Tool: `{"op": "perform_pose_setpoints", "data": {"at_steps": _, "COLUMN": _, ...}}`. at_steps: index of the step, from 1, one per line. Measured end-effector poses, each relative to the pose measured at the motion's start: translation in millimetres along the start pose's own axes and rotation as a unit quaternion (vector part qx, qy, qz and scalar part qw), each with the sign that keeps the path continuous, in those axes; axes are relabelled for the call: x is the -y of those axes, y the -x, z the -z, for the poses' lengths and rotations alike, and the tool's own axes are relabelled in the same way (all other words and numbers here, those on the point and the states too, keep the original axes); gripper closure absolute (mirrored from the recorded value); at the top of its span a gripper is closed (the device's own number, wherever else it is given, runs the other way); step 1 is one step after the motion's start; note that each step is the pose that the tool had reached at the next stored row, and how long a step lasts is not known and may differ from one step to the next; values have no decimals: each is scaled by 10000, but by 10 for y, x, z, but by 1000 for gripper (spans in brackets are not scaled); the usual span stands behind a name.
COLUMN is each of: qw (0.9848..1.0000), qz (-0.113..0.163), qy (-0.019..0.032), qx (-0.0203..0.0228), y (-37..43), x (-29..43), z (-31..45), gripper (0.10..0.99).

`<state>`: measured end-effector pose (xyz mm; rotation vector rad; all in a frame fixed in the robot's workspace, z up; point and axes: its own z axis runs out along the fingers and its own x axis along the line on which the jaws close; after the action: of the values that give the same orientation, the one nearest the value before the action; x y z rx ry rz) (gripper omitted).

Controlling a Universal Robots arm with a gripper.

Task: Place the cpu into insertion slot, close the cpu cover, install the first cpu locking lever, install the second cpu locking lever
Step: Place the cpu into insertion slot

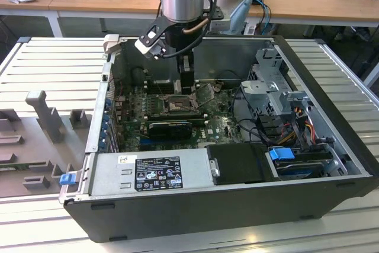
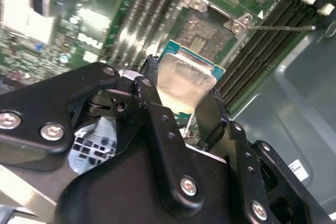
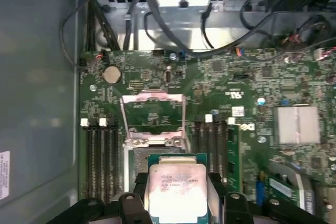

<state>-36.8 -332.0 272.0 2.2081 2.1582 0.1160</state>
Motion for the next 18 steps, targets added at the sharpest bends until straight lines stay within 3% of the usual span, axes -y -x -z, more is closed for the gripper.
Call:
{"op": "perform_pose_setpoints", "data": {"at_steps": 3, "qw": 10000, "qz": 28, "qy": 0, "qx": -4, "y": -61, "x": 7, "z": -72, "gripper": 557}}
{"op": "perform_pose_setpoints", "data": {"at_steps": 9, "qw": 9999, "qz": 113, "qy": -4, "qx": -10, "y": -59, "x": 18, "z": -193, "gripper": 557}}
{"op": "perform_pose_setpoints", "data": {"at_steps": 14, "qw": 9999, "qz": 113, "qy": -3, "qx": -11, "y": -58, "x": 23, "z": -227, "gripper": 557}}
{"op": "perform_pose_setpoints", "data": {"at_steps": 18, "qw": 9999, "qz": 114, "qy": -5, "qx": -10, "y": -56, "x": 32, "z": -324, "gripper": 557}}
